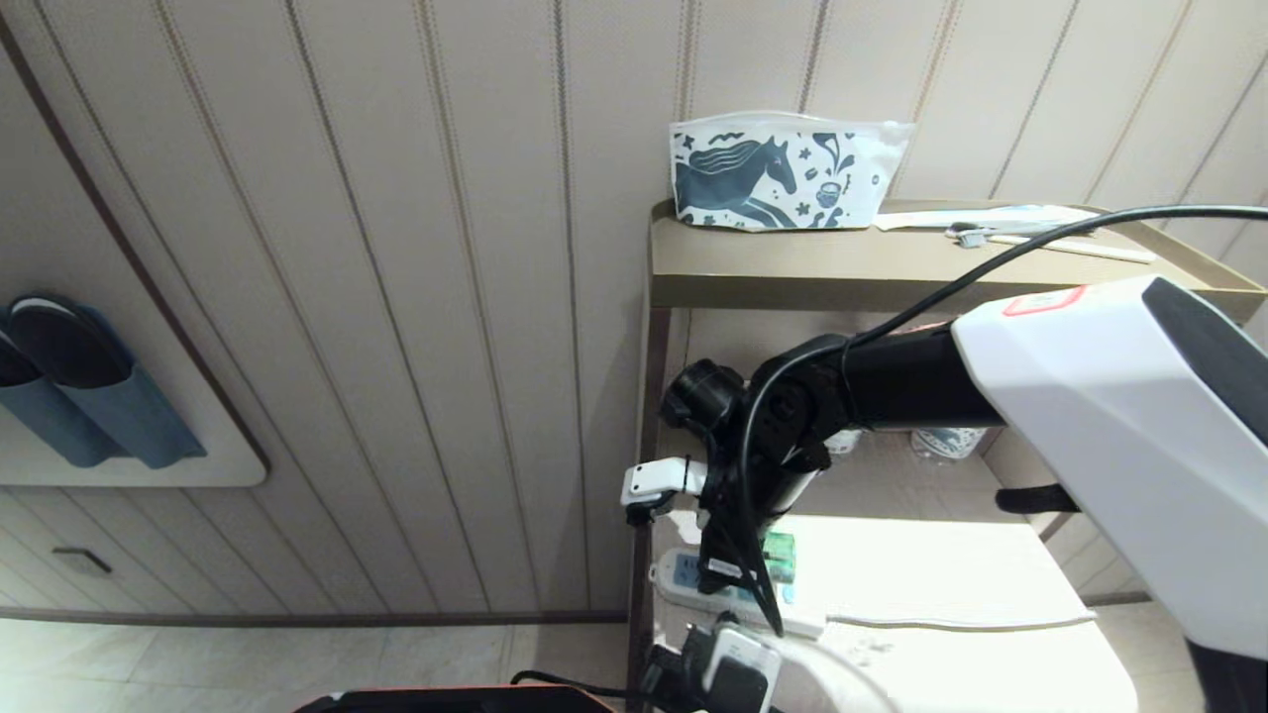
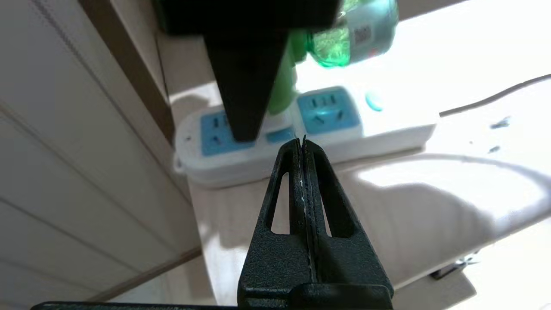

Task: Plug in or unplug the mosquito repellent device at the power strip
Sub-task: Hold the socket with your left hand and unplug it with your right hand

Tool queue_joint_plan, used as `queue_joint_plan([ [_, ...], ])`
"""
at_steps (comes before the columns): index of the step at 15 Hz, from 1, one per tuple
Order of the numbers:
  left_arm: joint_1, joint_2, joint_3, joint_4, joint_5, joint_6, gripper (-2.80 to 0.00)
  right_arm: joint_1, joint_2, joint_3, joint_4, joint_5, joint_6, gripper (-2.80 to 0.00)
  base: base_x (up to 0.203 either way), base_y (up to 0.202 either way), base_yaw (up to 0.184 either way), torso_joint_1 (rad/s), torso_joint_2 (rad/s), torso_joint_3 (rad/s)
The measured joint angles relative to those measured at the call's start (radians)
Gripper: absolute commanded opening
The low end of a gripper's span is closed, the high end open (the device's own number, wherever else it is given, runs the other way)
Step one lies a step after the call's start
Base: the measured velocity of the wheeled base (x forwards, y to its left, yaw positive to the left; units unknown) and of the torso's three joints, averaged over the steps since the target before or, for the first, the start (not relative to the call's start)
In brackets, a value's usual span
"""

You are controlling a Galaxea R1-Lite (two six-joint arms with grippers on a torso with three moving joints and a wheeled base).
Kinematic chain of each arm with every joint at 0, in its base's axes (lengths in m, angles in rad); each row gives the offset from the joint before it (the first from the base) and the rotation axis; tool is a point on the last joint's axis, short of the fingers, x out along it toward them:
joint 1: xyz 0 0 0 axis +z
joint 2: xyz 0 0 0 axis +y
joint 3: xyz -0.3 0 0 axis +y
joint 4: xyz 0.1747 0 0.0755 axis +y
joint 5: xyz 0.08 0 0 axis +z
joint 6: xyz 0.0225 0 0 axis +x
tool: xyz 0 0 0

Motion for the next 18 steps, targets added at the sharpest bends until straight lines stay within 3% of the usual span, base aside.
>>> queue_joint_plan([
  [5, -0.010, -0.001, 0.034, 0.000, 0.003, -0.002, -2.80, 0.001, 0.003, -0.004, 0.001, -0.001, 0.001, -2.80, 0.000, 0.000, 0.000, 0.000, 0.00, 0.000],
  [11, -0.032, 0.050, -0.061, 0.001, -0.004, 0.033, -2.80, 0.002, 0.010, -0.010, 0.002, -0.001, 0.001, -2.80, 0.000, 0.000, 0.000, 0.000, 0.00, 0.000],
  [18, -0.032, 0.079, -0.082, 0.000, -0.003, 0.033, -2.80, 0.004, 0.002, -0.015, 0.003, -0.001, 0.003, -2.80, 0.000, 0.000, 0.000, 0.000, 0.00, 0.000],
])
